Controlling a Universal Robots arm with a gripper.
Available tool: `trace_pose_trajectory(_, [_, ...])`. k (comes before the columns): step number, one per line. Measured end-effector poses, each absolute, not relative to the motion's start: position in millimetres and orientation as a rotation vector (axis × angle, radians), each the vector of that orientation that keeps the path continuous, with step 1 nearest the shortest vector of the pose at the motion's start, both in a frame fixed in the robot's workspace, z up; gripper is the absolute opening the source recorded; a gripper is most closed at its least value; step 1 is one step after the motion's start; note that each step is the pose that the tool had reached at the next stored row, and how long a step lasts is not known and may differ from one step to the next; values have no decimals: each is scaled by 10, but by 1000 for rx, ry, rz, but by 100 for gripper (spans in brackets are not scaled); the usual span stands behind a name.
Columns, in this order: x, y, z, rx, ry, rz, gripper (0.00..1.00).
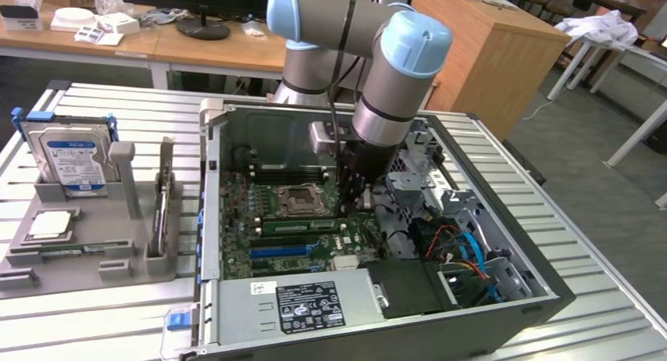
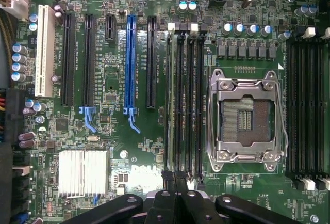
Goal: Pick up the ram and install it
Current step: 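Press down the ram until it locks into place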
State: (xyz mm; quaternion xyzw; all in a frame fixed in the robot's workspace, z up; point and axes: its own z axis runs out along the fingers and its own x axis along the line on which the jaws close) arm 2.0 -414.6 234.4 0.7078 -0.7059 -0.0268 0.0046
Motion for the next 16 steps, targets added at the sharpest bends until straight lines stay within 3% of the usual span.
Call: trace_pose_trajectory(16, [20,-4146,2312,2217,-2211,-84,11])
